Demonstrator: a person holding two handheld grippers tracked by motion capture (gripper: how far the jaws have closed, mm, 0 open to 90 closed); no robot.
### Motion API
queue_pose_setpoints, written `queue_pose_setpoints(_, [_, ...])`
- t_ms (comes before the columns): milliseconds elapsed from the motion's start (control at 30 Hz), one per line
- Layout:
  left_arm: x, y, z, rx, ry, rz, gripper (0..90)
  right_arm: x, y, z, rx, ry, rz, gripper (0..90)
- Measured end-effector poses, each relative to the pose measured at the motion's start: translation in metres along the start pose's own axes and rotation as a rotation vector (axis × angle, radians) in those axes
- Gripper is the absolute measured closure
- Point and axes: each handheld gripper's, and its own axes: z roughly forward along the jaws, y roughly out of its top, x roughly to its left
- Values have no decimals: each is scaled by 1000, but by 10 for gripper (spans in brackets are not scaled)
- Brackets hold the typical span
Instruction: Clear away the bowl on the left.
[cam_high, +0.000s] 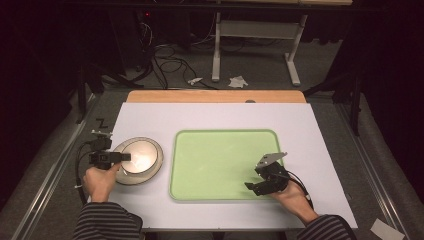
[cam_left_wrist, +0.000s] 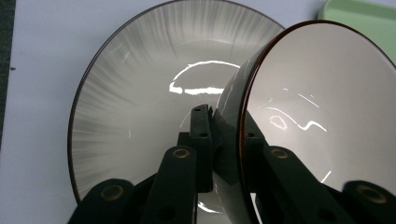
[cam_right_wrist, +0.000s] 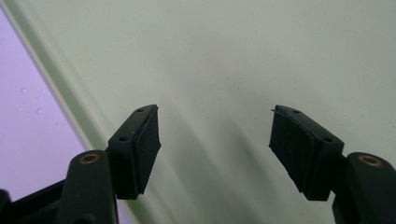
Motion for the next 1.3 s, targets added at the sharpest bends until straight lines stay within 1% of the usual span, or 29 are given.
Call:
queue_pose_setpoints(100, [-5,1,-3,-13,-18,8,814,-1,0,-1,-2,-1,-2,346])
queue_pose_setpoints(133, [-6,1,-4,-18,-26,4,814,-1,0,-1,-2,-3,-4,346])
queue_pose_setpoints(167, [-8,0,-5,-19,-27,15,814,-1,0,-1,-2,-2,-3,346])
queue_pose_setpoints(267, [-11,-1,-6,-30,-42,8,814,0,0,0,-2,-2,-5,346])
queue_pose_setpoints(300, [-12,-2,-7,-27,-43,15,814,0,0,0,-2,-1,-5,346])
queue_pose_setpoints(367, [-13,-2,-7,-28,-45,15,814,0,0,0,-3,-1,-1,346])
queue_pose_setpoints(400, [-16,-3,-8,-28,-47,29,814,0,0,0,-3,-1,-2,346])
queue_pose_setpoints(467, [-20,-3,-9,-32,-56,36,814,0,0,0,-3,-1,1,346])
queue_pose_setpoints(533, [-24,-4,-10,-38,-71,34,814,0,0,0,-4,-1,-2,346])
queue_pose_setpoints(567, [-26,-4,-10,-37,-77,32,814,0,0,0,-2,-1,0,346])
queue_pose_setpoints(600, [-28,-5,-10,-31,-82,42,815,0,0,0,2,1,1,346])
queue_pose_setpoints(633, [-30,-6,-9,-31,-88,42,815,0,0,1,-5,2,-10,346])
queue_pose_setpoints(700, [-32,-7,-9,-29,-92,46,815,0,0,1,-2,1,-10,346])
queue_pose_setpoints(733, [-37,-9,-8,-28,-101,49,815,0,0,1,3,-1,-13,346])
queue_pose_setpoints(867, [-44,-10,-8,-24,-127,42,815,0,0,1,2,0,-18,346])
queue_pose_setpoints(933, [-50,-12,-9,-28,-131,59,815,0,0,1,3,-1,-14,346])
queue_pose_setpoints(1133, [-71,-22,-10,-21,-149,132,815,0,0,1,2,-2,-16,346])
queue_pose_setpoints(1167, [-71,-22,-10,-21,-149,132,814,0,0,1,2,-2,-16,346])
queue_pose_setpoints(1200, [-79,-26,-11,-16,-164,153,814,0,0,1,3,-5,-17,346])
queue_pose_setpoints(1233, [-83,-27,-12,-12,-171,164,814,1,0,1,-1,-3,-6,346])
queue_pose_setpoints(1267, [-87,-29,-12,-10,-183,167,814,1,0,0,-1,-5,-7,346])
queue_pose_setpoints(1300, [-87,-29,-12,-10,-183,167,814,1,0,0,-1,-5,-7,346])
